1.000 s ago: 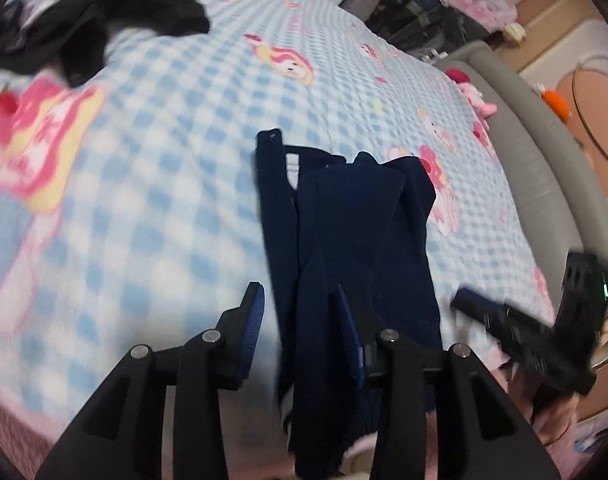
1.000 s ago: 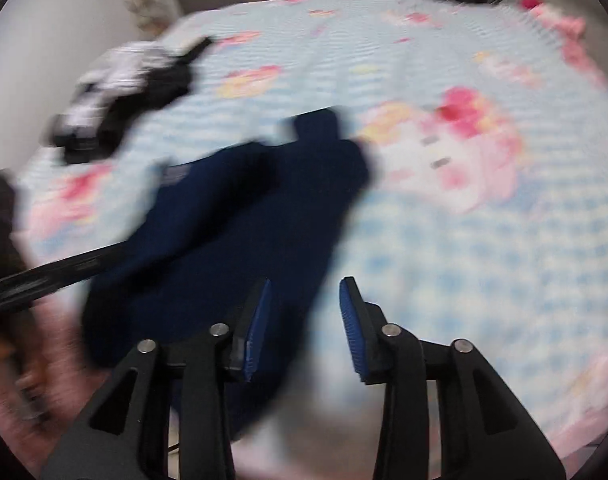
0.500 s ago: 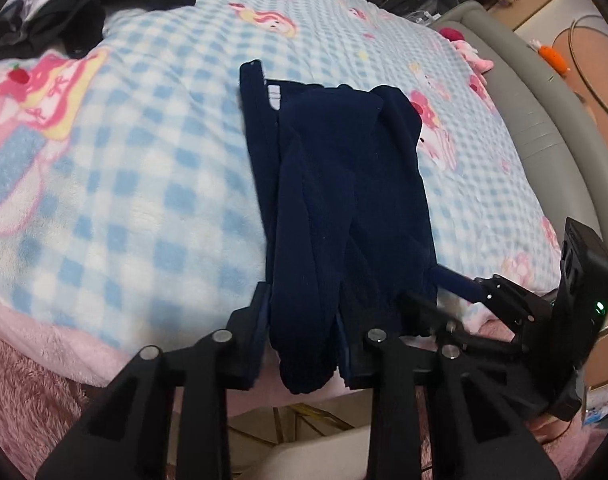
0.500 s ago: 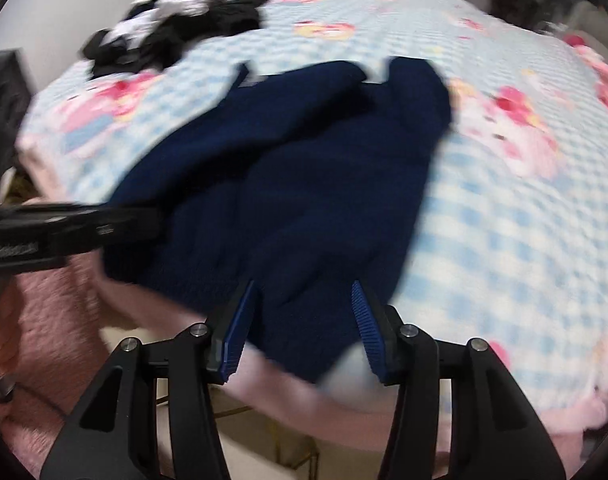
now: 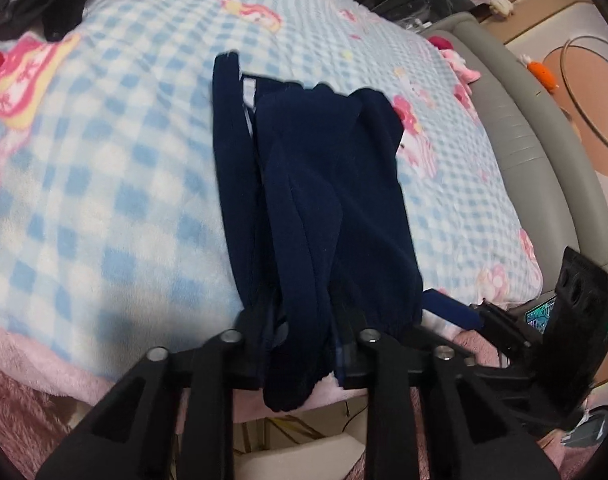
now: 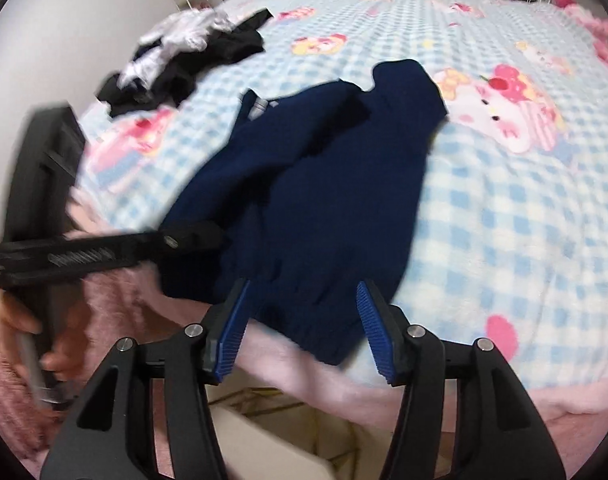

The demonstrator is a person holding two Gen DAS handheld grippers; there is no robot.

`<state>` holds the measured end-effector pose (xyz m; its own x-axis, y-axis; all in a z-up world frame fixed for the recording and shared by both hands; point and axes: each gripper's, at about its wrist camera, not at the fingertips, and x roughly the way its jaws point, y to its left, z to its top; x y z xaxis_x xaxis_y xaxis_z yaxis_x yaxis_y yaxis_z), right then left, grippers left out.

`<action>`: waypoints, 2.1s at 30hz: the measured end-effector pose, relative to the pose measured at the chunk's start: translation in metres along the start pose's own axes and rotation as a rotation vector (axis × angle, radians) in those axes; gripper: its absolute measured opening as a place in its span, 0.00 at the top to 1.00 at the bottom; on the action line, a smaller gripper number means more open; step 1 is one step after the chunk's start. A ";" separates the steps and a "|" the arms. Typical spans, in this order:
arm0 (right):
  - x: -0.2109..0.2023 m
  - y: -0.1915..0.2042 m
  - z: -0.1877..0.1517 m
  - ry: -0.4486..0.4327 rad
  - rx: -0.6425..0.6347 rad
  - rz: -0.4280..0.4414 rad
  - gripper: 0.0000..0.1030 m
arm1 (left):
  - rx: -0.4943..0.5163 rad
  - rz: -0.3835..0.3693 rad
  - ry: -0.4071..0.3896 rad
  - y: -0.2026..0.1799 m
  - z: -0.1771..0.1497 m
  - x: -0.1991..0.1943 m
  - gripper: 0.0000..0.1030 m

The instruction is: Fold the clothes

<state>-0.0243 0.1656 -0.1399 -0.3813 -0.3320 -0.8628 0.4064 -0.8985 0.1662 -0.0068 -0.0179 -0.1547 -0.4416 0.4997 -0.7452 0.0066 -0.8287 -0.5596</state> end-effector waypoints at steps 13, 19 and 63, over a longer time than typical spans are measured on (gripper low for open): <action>0.016 0.004 -0.004 0.022 -0.057 -0.017 0.41 | -0.035 0.050 -0.055 0.000 0.004 -0.012 0.83; 0.014 -0.007 -0.007 0.035 -0.004 -0.042 0.41 | -0.129 -0.027 -0.013 0.025 -0.011 -0.007 0.79; 0.027 0.016 -0.018 0.056 -0.095 -0.099 0.37 | -0.152 -0.249 0.017 -0.007 0.004 0.016 0.81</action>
<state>-0.0134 0.1468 -0.1690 -0.3773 -0.2242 -0.8985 0.4468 -0.8939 0.0355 -0.0180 -0.0049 -0.1614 -0.4314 0.6883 -0.5832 0.0347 -0.6333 -0.7731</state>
